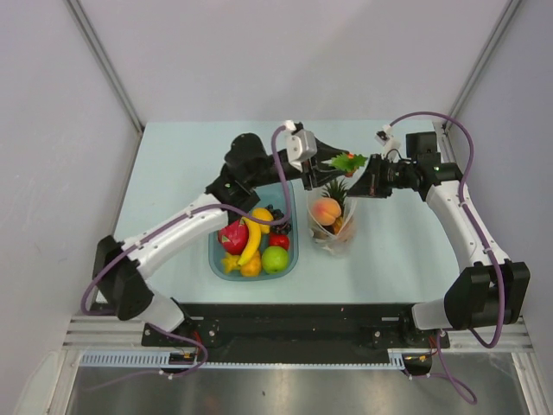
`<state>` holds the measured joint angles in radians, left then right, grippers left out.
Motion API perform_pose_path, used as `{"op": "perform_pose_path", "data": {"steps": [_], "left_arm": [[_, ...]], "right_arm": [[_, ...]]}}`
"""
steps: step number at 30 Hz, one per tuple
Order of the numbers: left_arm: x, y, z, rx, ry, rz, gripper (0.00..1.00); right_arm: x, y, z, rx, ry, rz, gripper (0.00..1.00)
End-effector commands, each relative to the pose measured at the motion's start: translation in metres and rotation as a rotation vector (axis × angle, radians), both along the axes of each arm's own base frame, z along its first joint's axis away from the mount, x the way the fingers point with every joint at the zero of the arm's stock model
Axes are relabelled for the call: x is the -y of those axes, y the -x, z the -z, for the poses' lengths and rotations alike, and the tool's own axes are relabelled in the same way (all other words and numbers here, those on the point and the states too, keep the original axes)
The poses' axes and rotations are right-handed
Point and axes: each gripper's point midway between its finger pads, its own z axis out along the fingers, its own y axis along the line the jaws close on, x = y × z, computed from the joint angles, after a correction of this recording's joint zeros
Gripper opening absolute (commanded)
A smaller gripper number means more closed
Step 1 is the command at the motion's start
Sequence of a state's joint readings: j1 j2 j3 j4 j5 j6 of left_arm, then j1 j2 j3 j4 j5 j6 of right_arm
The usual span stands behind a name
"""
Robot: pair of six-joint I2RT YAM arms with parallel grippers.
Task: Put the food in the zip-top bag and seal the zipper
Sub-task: Place the fake fruit in the zipper food storage bag.
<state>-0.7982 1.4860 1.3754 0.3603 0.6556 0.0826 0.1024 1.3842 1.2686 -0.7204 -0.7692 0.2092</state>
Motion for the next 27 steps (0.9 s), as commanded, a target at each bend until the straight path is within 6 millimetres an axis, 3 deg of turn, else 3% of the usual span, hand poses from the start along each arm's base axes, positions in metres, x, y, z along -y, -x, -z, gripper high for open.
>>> {"op": "perform_pose_path", "data": {"steps": [1,6,15,17,21,25,27], "left_arm": [[0.01,-0.017,0.004,0.073,0.084,-0.061,0.0],[0.02,-0.036,0.035,0.139,0.052,-0.11,0.0],[0.019,-0.065,0.102,0.148,-0.013,-0.232,0.0],[0.019,-0.071,0.107,0.149,0.005,-0.252,0.0],[0.027,-0.086,0.128,0.059,0.0,-0.273,0.02],[0.037,-0.101,0.164,-0.052,-0.059,-0.302,0.02],[0.039,-0.107,0.17,-0.09,-0.079,-0.322,0.02]], "right_arm": [[-0.007,0.0,-0.028,0.056,-0.094,-0.043,0.0],[-0.009,0.0,-0.033,0.036,-0.162,-0.075,0.0],[-0.008,-0.007,-0.032,0.011,-0.209,-0.097,0.0],[-0.008,-0.006,-0.031,0.003,-0.214,-0.101,0.0],[-0.006,-0.008,-0.025,-0.022,-0.222,-0.104,0.0],[0.001,-0.012,-0.024,-0.028,-0.217,-0.099,0.0],[0.001,-0.013,-0.026,-0.017,-0.214,-0.109,0.0]]}}
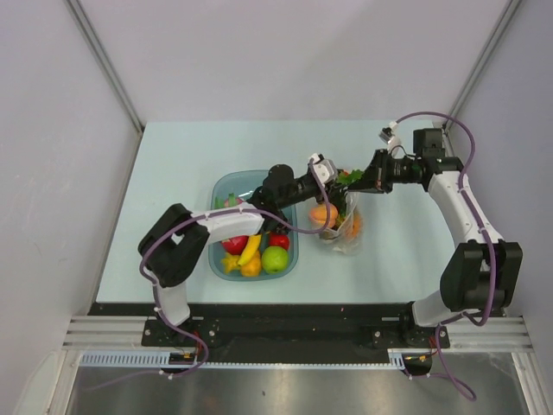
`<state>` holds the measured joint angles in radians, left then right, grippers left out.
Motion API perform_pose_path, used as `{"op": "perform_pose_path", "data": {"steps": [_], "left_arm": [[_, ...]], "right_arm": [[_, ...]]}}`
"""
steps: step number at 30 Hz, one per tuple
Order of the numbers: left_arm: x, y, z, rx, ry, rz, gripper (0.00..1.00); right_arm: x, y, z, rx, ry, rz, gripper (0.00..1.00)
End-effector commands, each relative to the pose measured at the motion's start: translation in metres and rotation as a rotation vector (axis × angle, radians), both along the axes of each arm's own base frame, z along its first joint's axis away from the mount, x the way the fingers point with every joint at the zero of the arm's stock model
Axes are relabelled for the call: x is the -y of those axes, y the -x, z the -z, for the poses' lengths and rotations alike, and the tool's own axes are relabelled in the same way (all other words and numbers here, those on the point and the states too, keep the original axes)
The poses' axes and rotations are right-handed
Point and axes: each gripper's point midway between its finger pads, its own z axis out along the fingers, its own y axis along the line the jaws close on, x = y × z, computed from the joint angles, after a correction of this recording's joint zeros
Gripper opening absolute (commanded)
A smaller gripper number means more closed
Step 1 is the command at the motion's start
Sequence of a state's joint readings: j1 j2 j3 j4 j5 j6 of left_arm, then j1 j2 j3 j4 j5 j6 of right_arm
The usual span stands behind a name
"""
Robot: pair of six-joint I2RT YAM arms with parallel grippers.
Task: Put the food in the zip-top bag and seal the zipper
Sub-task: Place the fake fruit in the zipper food storage bag, then pick up the fake fruit from the bin.
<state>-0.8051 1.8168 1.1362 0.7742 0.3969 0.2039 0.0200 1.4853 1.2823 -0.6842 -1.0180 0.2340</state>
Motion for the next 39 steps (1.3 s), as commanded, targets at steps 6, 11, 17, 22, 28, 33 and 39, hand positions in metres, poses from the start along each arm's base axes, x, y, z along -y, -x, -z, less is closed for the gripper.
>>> {"op": "perform_pose_path", "data": {"steps": [6,11,17,22,28,33,39], "left_arm": [[0.007,-0.033,0.037,-0.142,-0.17,-0.148,0.01],[0.002,-0.053,0.059,-0.16,-0.367,-0.269,0.08],[-0.003,-0.039,0.055,-0.167,-0.441,-0.223,0.56],[-0.009,0.004,-0.043,-0.153,-0.253,-0.077,0.82],[-0.03,0.038,-0.099,-0.182,-0.219,-0.013,0.85],[-0.095,0.043,-0.099,-0.273,-0.187,-0.033,0.83],[-0.176,0.051,-0.008,-0.386,-0.432,-0.057,0.77]], "right_arm": [[0.013,-0.012,-0.027,0.096,-0.01,-0.02,0.0],[0.014,-0.011,-0.029,0.108,-0.01,-0.026,0.0],[0.016,-0.013,-0.026,0.111,0.005,-0.019,0.0],[0.017,-0.011,-0.022,0.104,0.019,-0.02,0.0],[0.017,-0.007,-0.017,0.097,0.026,-0.028,0.0],[0.018,-0.005,-0.021,0.12,0.036,-0.037,0.0],[0.017,0.0,-0.02,0.146,0.08,-0.055,0.0]]}}
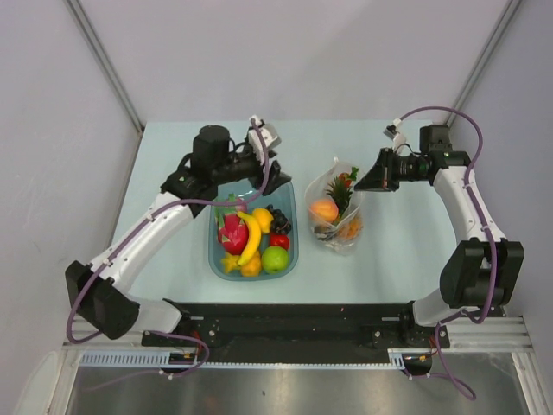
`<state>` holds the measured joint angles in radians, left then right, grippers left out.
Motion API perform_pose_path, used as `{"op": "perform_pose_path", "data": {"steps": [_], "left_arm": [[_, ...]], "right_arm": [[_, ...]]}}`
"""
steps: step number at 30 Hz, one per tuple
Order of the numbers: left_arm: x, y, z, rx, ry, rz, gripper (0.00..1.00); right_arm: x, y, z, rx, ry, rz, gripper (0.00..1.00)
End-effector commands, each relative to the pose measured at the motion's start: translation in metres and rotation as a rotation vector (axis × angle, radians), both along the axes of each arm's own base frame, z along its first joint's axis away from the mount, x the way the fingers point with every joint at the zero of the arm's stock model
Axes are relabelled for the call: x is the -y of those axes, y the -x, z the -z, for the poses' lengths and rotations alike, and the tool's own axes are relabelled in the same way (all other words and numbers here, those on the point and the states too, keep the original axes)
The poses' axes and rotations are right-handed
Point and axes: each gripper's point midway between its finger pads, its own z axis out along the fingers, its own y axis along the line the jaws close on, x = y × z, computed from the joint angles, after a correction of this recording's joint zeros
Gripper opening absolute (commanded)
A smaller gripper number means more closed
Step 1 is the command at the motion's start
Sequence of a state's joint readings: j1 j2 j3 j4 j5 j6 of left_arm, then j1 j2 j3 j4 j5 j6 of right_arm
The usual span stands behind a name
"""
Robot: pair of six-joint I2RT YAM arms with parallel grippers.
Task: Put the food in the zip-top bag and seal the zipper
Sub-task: Pick up the fake fruit from the bin.
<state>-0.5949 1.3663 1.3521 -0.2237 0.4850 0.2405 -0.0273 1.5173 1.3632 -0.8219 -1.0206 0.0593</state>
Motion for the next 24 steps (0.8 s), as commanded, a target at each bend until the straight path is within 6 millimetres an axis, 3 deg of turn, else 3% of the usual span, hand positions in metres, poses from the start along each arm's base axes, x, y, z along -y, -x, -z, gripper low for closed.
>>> {"op": "perform_pose_path", "data": {"steps": [1,2,4,6,8,11,12,18,24], "left_arm": [[-0.043,0.027,0.093,-0.151,-0.244,0.079,0.77],[-0.051,0.038,0.113,-0.187,-0.3,0.097,0.75],[-0.057,0.047,0.124,-0.166,-0.337,0.134,0.75],[-0.063,0.058,0.147,-0.196,-0.384,0.156,0.75],[-0.06,0.064,0.164,-0.238,-0.419,0.175,0.71],[-0.048,0.064,0.184,-0.315,-0.47,0.141,0.51],[-0.045,0.067,0.19,-0.366,-0.48,0.119,0.5],[-0.028,0.078,0.218,-0.557,-0.473,0.039,0.5],[-0.026,0.058,0.238,-0.66,-0.467,-0.16,0.6]], "right_arm": [[-0.001,0.005,-0.016,0.078,0.033,-0.028,0.0],[-0.002,0.006,-0.016,0.075,0.034,-0.031,0.0],[-0.003,0.008,-0.013,0.093,0.053,-0.05,0.0],[-0.002,0.009,-0.013,0.097,0.059,-0.051,0.0],[-0.002,0.009,-0.011,0.092,0.063,-0.049,0.0],[-0.011,0.013,-0.011,0.098,0.065,-0.077,0.0],[-0.01,0.013,-0.011,0.098,0.066,-0.077,0.0],[-0.009,0.012,-0.011,0.105,0.073,-0.072,0.0],[-0.007,0.011,-0.012,0.106,0.075,-0.065,0.0]]}}
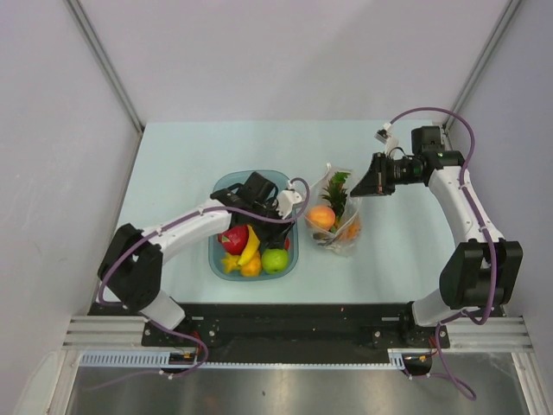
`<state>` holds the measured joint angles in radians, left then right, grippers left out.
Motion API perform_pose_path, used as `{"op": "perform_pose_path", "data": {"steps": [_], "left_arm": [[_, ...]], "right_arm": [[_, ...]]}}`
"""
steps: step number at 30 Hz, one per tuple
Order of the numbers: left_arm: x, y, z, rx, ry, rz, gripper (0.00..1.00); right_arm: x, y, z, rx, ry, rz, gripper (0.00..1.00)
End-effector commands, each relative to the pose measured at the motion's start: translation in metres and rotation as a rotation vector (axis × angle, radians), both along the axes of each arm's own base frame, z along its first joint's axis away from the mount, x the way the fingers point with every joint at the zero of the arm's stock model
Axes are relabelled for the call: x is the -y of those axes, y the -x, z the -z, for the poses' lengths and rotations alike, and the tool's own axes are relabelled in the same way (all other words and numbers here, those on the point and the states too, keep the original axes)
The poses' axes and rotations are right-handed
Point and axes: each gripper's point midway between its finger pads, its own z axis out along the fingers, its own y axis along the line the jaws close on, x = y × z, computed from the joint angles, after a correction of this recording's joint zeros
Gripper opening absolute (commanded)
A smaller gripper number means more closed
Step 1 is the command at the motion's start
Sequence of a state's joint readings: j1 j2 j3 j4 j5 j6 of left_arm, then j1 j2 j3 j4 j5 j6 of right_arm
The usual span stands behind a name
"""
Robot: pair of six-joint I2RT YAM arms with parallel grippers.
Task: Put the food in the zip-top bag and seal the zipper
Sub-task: Pick up the fake fruit from the bin.
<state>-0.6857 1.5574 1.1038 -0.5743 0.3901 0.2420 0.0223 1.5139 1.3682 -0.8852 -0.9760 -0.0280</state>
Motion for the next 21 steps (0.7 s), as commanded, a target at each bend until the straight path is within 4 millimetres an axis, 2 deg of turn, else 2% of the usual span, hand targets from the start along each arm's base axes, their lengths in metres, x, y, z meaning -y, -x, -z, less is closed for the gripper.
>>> {"op": "perform_pose_path", "data": {"steps": [1,8,10,15,18,21], "left_arm": [[0.01,-0.024,0.001,-0.019,-0.007,-0.196,0.61],[0.006,-0.039,0.027,-0.028,-0.129,-0.286,0.63],[0.008,-0.041,0.031,-0.05,-0.136,-0.321,0.68],[0.009,-0.041,0.041,-0.04,-0.183,-0.311,0.73],[0.009,-0.038,0.047,-0.065,-0.203,-0.297,0.7],[0.011,-0.035,0.037,-0.067,-0.184,-0.282,0.58]], "right_arm": [[0.003,-0.001,-0.021,0.088,0.009,-0.003,0.0],[0.005,-0.002,-0.02,0.083,0.007,0.001,0.0],[0.005,-0.002,-0.021,0.083,0.003,0.0,0.0],[0.005,-0.001,-0.021,0.079,0.005,-0.006,0.0],[0.005,-0.001,-0.021,0.077,0.004,-0.009,0.0],[0.005,-0.001,-0.021,0.078,0.003,-0.012,0.0]]}}
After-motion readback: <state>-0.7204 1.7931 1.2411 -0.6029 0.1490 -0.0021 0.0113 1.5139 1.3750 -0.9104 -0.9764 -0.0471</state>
